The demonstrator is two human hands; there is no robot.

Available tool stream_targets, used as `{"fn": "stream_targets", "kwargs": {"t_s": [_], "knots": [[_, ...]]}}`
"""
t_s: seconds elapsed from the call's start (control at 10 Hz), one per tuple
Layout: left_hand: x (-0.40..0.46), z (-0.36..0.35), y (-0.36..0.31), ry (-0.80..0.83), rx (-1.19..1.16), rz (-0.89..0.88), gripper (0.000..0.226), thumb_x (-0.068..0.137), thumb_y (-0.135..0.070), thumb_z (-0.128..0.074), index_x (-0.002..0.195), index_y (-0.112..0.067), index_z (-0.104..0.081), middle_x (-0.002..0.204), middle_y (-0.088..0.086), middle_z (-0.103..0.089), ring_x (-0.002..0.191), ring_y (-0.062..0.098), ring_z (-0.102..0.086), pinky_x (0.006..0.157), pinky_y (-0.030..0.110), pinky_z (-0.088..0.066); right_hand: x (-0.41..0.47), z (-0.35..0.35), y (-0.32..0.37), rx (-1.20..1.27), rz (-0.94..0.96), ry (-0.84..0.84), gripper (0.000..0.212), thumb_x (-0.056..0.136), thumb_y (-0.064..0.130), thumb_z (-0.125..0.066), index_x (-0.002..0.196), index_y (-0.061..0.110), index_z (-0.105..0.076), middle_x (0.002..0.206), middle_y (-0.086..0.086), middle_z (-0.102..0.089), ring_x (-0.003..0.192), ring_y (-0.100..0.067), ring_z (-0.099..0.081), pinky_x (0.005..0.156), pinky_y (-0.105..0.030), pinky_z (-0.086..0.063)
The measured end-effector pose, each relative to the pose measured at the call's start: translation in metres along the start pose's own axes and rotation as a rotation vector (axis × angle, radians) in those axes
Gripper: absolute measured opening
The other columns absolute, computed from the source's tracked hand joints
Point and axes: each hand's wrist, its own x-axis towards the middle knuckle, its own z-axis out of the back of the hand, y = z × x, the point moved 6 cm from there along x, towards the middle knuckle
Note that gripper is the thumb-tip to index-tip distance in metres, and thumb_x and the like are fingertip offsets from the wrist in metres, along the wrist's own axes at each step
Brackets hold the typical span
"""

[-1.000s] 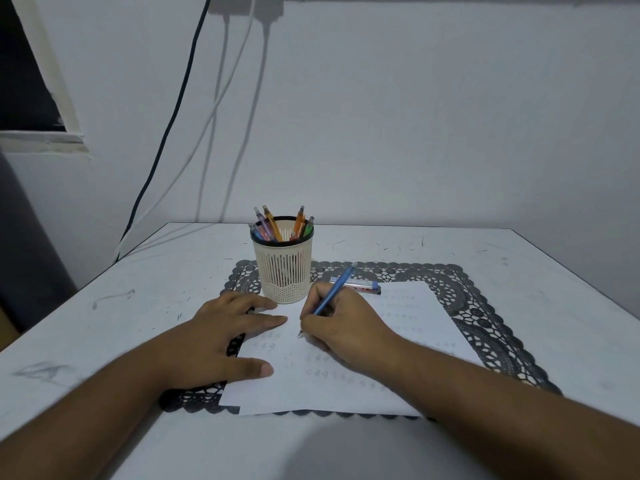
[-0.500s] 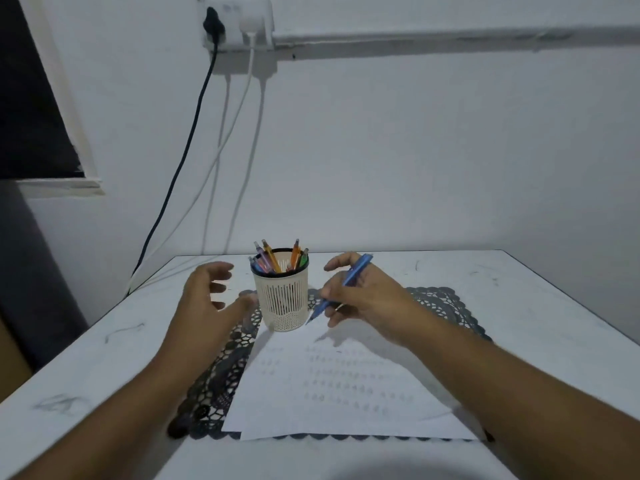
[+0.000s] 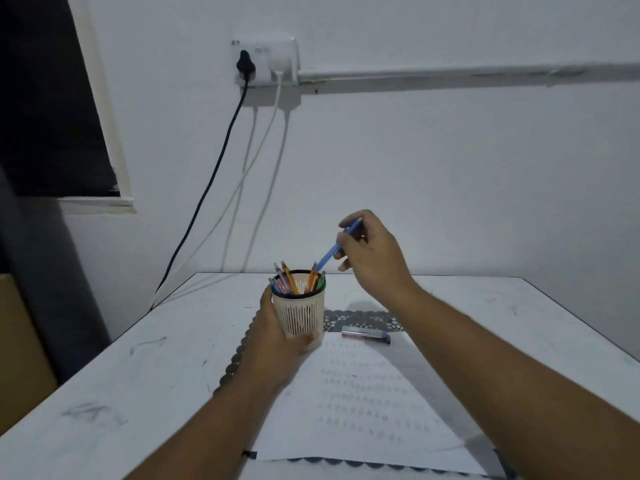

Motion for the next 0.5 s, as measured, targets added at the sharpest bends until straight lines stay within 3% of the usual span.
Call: {"fn": "stream_targets", "kwargs": {"t_s": [0.1, 0.2, 0.3, 0.4, 0.5], "knots": [[-0.001, 0.000, 0.000, -0.004, 0.051, -0.016, 0.092, 0.055, -0.030, -0.090, 0.129, -0.057, -0.040, 0.118, -0.017, -0.069, 0.110, 0.009, -0.068, 0.083, 0.036, -0.061, 0.004, -0.019, 0.004, -0.215, 0.135, 0.018, 0.013, 0.101, 0.013, -0.063, 0.109, 0.020, -0.056, 0.086, 0.006, -0.061, 0.069, -0.004, -0.062, 0.060, -0.015, -0.049], [0.000, 0.001, -0.003, -0.011, 0.082, -0.057, 0.093, 0.064, -0.018, -0.091, 0.130, -0.053, -0.036, 0.121, -0.022, -0.063, 0.109, -0.001, -0.062, 0.072, 0.015, -0.054, 0.004, -0.048, -0.004, -0.482, 0.204, 0.131, 0.015, 0.099, 0.022, -0.063, 0.113, 0.026, -0.057, 0.092, 0.009, -0.065, 0.074, -0.008, -0.058, 0.067, -0.030, -0.050], [0.003, 0.000, 0.000, -0.014, 0.089, -0.063, 0.086, 0.072, 0.007, -0.086, 0.121, -0.050, -0.044, 0.115, -0.016, -0.066, 0.103, 0.004, -0.065, 0.065, 0.013, -0.053, 0.000, -0.062, -0.015, -0.742, 0.212, 0.194, 0.021, 0.100, 0.030, -0.057, 0.118, 0.026, -0.069, 0.098, 0.005, -0.067, 0.102, -0.017, -0.058, 0.077, -0.033, -0.047], [0.004, 0.001, 0.001, -0.011, 0.054, -0.078, 0.087, 0.070, 0.005, -0.087, 0.124, -0.049, -0.044, 0.117, -0.010, -0.067, 0.107, 0.012, -0.066, 0.066, 0.016, -0.055, -0.003, -0.065, -0.019, -0.738, 0.201, 0.219, 0.026, 0.102, 0.033, -0.054, 0.117, 0.025, -0.074, 0.102, 0.005, -0.073, 0.111, -0.016, -0.053, 0.082, -0.035, -0.048], [0.006, 0.006, 0.005, -0.046, 0.113, -0.066, 0.100, 0.063, -0.012, -0.094, 0.137, -0.048, -0.039, 0.124, -0.011, -0.066, 0.114, 0.014, -0.065, 0.076, 0.026, -0.059, -0.012, -0.044, -0.017, -0.600, 0.175, 0.110, 0.034, 0.104, 0.039, -0.054, 0.133, 0.028, -0.066, 0.123, 0.013, -0.067, 0.122, -0.008, -0.047, 0.093, -0.031, -0.045]]}}
